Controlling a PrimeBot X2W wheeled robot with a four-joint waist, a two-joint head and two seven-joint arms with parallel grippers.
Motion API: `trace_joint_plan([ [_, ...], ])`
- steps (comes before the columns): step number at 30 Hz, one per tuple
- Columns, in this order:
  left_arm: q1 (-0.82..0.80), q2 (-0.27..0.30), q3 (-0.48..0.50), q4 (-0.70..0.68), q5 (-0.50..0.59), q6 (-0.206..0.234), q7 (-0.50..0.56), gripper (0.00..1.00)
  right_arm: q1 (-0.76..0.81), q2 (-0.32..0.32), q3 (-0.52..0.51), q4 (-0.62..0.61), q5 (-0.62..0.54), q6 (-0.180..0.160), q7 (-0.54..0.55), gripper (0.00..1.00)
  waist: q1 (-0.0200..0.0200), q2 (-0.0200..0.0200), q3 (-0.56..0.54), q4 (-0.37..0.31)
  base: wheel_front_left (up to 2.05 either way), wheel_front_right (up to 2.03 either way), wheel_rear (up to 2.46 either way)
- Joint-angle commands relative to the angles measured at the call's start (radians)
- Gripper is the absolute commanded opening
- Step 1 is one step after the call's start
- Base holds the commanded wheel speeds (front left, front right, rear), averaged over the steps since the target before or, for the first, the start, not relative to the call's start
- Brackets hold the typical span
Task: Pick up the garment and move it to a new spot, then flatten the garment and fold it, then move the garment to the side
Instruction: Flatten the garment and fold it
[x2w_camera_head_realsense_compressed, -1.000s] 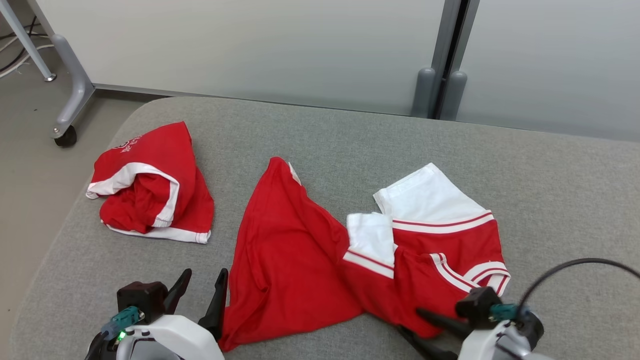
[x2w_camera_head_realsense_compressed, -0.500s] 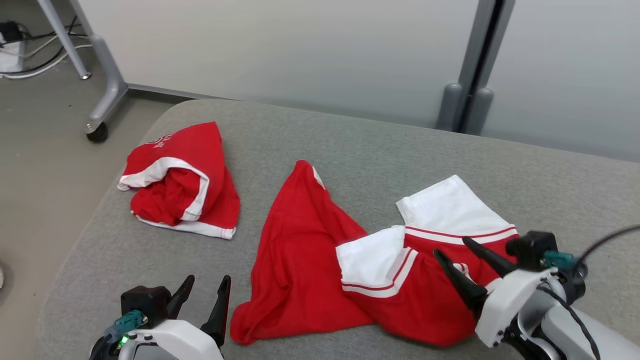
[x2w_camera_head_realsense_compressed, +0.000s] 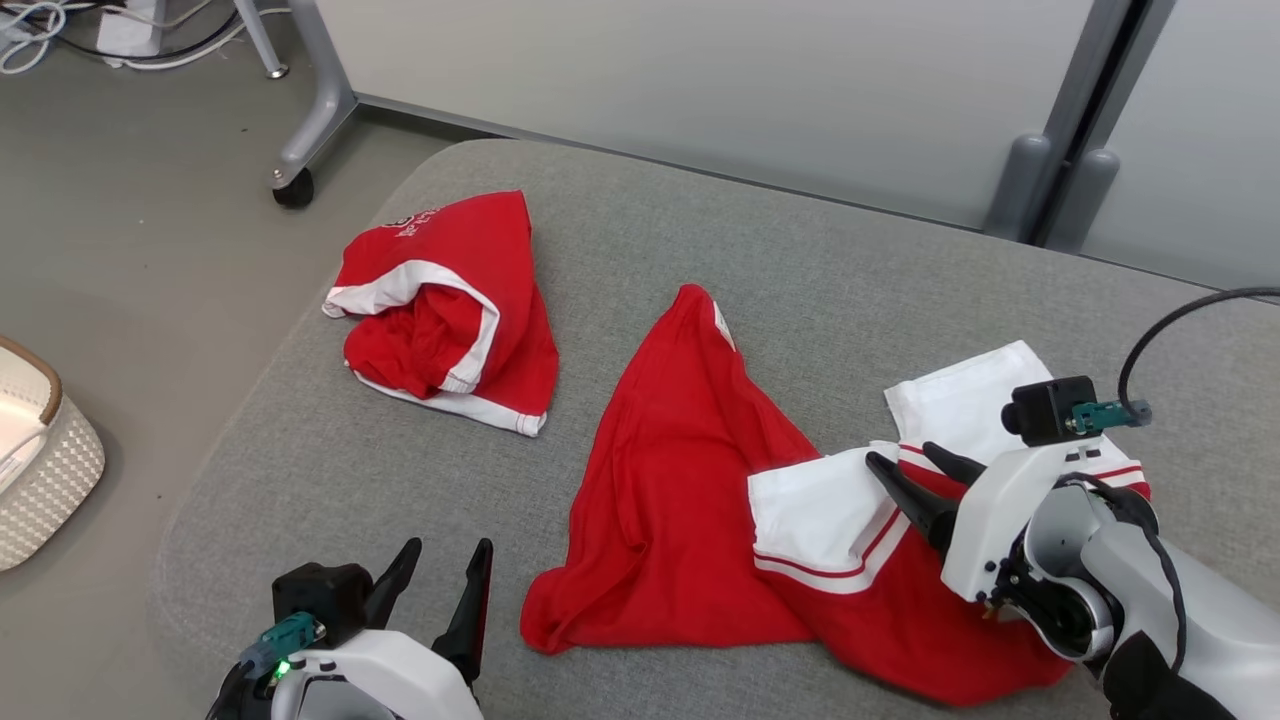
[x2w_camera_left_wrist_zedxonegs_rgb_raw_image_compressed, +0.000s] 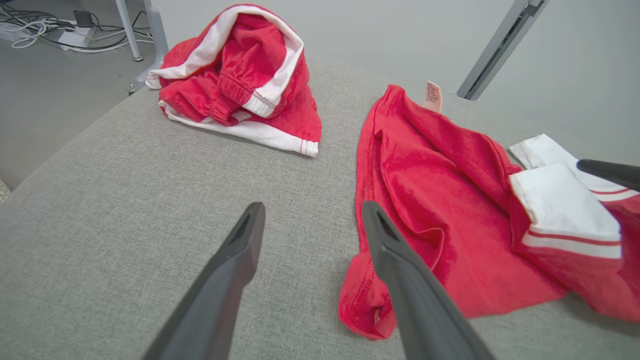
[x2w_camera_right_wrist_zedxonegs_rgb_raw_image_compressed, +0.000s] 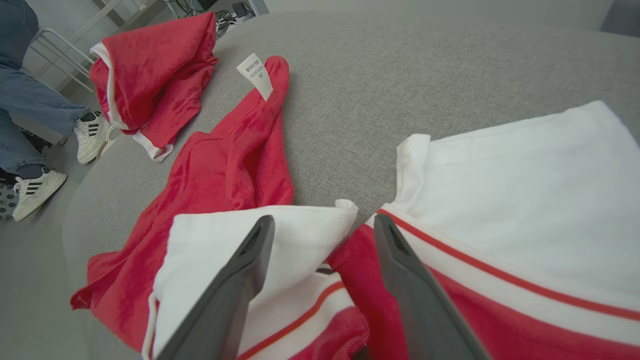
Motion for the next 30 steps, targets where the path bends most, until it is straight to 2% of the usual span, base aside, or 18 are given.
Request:
trace_joint_plan([
  [1, -0.020, -0.001, 0.000, 0.008, -0.006, -0.006, -0.009, 1.00, -0.019, -0.002, 0.001, 0.021, 0.027, 0.002, 0.023, 1.00, 0.0000, 0.0000, 0.015, 0.019, 0.00, 0.00, 0.00],
  [7, -0.030, -0.009, -0.001, 0.026, -0.007, -0.005, -0.022, 1.00, -0.049, 0.030, 0.022, 0.097, 0.102, 0.002, 0.125, 1.00, 0.0000, 0.0000, 0.024, 0.040, 0.00, 0.00, 0.00],
  [10, -0.035, -0.009, -0.002, 0.031, -0.009, -0.007, -0.025, 1.00, -0.059, 0.042, 0.035, 0.107, 0.116, 0.002, 0.132, 1.00, 0.0000, 0.0000, 0.026, 0.043, 0.00, 0.00, 0.00],
  [11, -0.036, -0.009, -0.002, 0.033, -0.010, -0.006, -0.027, 1.00, -0.061, 0.043, 0.040, 0.109, 0.118, 0.002, 0.128, 0.91, 0.0000, 0.0000, 0.026, 0.044, 0.00, 0.00, 0.00],
  [12, -0.037, -0.009, -0.001, 0.035, -0.010, -0.006, -0.028, 1.00, -0.063, 0.044, 0.045, 0.105, 0.119, 0.002, 0.122, 0.62, 0.0000, 0.0000, 0.025, 0.043, 0.00, 0.00, 0.00],
  [13, -0.036, -0.008, -0.001, 0.036, -0.011, -0.005, -0.028, 1.00, -0.062, 0.046, 0.048, 0.101, 0.125, 0.002, 0.115, 0.12, 0.0000, 0.0000, 0.024, 0.043, 0.00, 0.00, 0.00],
  [14, -0.036, -0.007, -0.001, 0.037, -0.012, -0.004, -0.029, 1.00, -0.060, 0.046, 0.052, 0.097, 0.129, 0.002, 0.112, 0.00, 0.0000, 0.0000, 0.023, 0.041, 0.00, 0.00, 0.00],
  [25, -0.016, 0.015, 0.006, 0.027, -0.014, 0.008, -0.017, 1.00, -0.045, 0.006, 0.073, 0.013, 0.160, 0.002, -0.002, 0.00, 0.0000, 0.0000, -0.012, -0.029, 0.00, 0.00, 0.00],
  [30, -0.002, 0.030, 0.007, 0.015, -0.016, 0.015, -0.007, 1.00, -0.022, -0.048, 0.074, -0.081, 0.161, 0.002, -0.086, 0.00, 0.0000, 0.0000, -0.040, -0.108, 0.00, 0.00, 0.00],
])
